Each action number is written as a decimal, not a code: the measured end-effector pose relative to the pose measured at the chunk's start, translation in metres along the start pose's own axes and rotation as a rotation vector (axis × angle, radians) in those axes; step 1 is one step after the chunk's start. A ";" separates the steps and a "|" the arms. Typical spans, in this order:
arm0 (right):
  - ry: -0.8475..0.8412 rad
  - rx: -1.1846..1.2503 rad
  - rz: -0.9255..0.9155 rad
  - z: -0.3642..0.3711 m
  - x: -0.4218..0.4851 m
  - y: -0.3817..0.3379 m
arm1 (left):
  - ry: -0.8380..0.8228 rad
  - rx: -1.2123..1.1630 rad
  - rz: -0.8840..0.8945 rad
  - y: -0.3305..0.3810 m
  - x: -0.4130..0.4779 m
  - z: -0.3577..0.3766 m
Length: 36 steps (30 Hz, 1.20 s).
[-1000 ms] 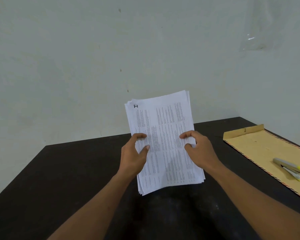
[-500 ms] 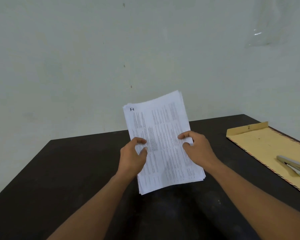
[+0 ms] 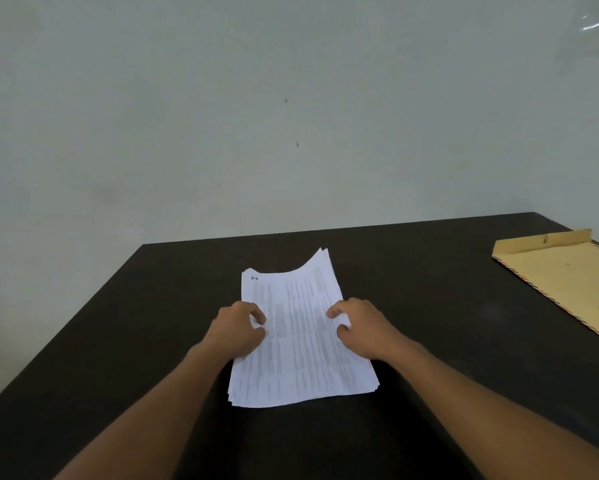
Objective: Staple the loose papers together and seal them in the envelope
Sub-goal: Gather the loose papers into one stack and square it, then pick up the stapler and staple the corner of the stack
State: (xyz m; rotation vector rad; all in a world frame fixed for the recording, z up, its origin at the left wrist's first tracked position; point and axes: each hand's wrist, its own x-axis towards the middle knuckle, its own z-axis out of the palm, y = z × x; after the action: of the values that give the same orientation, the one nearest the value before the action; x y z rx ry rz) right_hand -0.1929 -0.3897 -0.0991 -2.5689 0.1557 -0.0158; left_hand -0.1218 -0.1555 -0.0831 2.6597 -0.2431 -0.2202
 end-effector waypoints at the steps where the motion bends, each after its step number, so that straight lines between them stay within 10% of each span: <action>1: 0.025 -0.081 -0.003 0.005 0.000 -0.003 | 0.020 0.048 -0.002 -0.003 -0.001 0.001; 10: 0.002 -0.136 0.013 -0.044 -0.005 0.003 | 0.078 0.332 0.150 0.044 0.003 -0.001; 20: 0.206 -0.176 0.425 -0.173 -0.094 0.189 | -0.171 0.128 0.684 0.291 0.012 0.107; 27: 0.611 -0.137 0.676 -0.214 -0.165 0.290 | -0.292 0.108 0.922 0.399 -0.024 0.205; 36: 0.304 -0.242 0.704 -0.202 -0.158 0.293 | -0.268 0.352 0.981 0.392 -0.021 0.210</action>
State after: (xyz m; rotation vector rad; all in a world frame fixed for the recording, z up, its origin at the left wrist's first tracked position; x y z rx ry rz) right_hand -0.3899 -0.7246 -0.0832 -2.5848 1.2255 -0.1284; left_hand -0.2358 -0.5856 -0.0871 2.4710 -1.7237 -0.2120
